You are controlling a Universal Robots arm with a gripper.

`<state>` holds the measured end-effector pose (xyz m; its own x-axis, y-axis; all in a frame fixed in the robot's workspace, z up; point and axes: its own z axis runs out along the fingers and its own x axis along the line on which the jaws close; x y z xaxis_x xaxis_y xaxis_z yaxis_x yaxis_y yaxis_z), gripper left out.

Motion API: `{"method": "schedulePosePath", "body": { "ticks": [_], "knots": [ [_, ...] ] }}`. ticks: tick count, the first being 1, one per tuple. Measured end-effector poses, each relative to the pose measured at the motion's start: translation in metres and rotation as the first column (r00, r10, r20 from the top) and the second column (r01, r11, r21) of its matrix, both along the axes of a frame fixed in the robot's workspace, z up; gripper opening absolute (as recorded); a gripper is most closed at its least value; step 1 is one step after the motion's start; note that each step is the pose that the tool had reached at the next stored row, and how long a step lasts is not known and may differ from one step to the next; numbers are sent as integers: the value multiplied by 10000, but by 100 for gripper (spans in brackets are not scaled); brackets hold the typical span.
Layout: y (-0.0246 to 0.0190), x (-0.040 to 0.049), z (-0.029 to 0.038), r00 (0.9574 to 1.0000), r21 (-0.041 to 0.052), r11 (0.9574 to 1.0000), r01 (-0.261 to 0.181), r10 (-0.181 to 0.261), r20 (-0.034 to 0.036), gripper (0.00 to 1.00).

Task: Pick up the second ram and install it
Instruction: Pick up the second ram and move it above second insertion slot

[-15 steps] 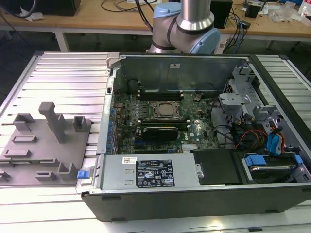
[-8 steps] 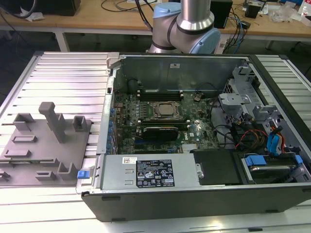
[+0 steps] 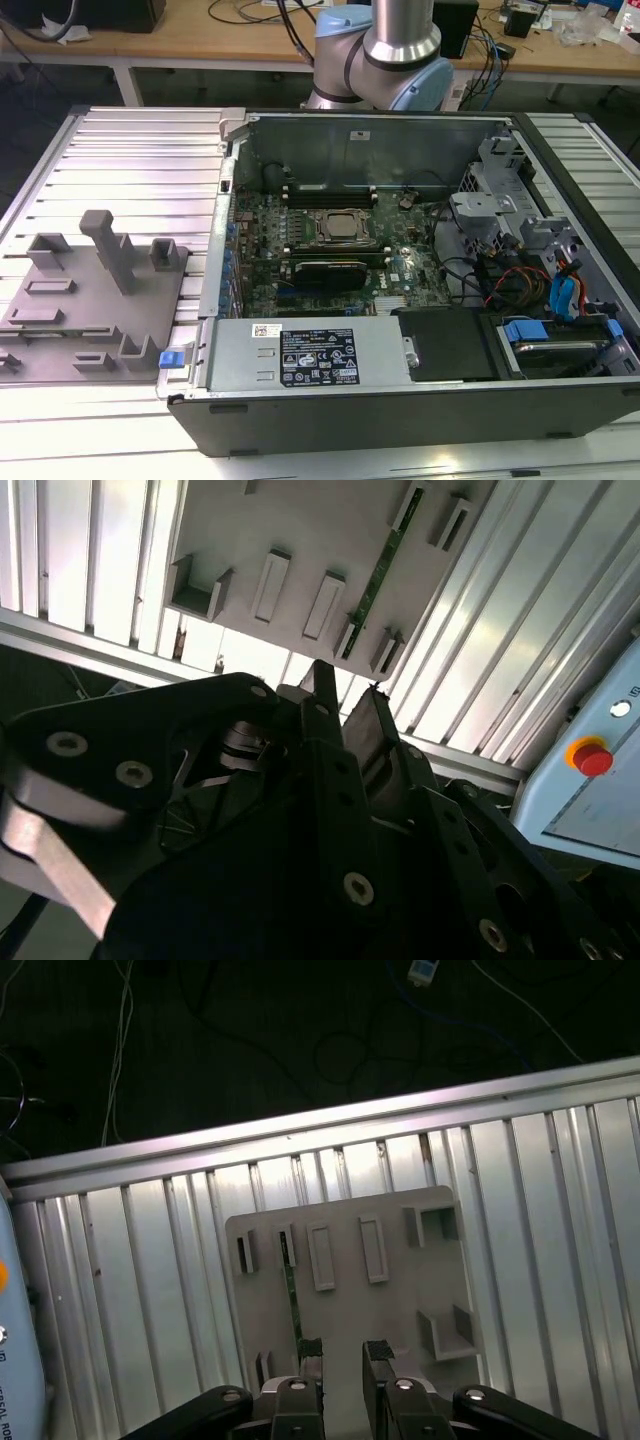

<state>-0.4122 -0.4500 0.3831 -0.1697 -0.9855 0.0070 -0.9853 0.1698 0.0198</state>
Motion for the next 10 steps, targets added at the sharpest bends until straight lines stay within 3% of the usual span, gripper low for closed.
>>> {"method": "schedulePosePath", "body": {
  "ticks": [10],
  "knots": [
    [0, 0, -18, 10000, 0, 10000, -58, 58, 0, 30]
  ]
}}
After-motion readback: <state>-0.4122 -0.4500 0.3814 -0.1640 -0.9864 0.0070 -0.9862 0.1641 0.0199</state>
